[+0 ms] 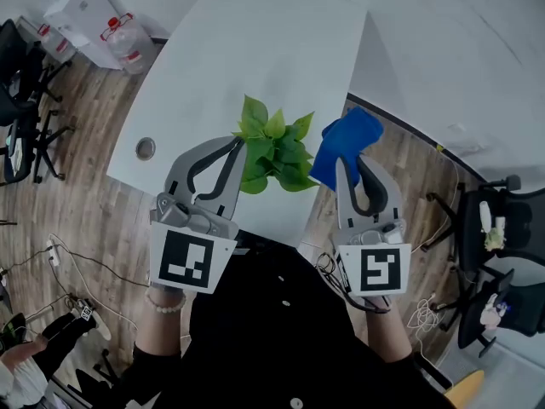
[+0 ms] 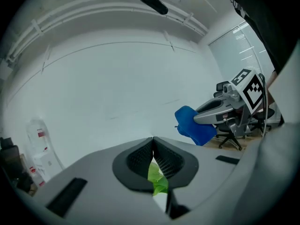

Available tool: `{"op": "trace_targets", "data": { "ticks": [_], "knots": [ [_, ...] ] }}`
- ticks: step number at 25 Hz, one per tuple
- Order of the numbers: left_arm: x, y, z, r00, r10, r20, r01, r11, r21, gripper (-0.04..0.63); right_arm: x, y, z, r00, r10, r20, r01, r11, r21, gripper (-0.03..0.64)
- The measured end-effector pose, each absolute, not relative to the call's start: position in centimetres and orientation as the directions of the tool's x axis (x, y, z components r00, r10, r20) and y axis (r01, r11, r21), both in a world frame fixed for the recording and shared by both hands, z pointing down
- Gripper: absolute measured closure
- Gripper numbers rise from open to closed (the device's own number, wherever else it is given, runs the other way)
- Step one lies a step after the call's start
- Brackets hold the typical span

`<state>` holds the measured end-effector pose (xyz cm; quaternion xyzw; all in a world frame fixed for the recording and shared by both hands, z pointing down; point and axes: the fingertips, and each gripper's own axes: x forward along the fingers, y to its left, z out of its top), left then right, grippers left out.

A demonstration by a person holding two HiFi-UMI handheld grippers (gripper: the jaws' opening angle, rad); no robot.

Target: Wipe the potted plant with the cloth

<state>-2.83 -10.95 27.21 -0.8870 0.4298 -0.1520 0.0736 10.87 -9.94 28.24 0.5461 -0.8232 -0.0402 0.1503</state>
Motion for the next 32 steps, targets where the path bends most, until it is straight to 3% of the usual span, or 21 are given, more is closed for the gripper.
{"op": "trace_targets", "data": {
  "ticks": [32],
  "knots": [
    [-2.3, -10.0, 26.6, 0.631, -0.755, 0.181, -0.727, -0.656, -0.204, 0.581, 9.5, -8.5, 26.8, -0.376, -0.905, 0.197, -0.880, 0.416, 0.228, 0.534]
  ]
}}
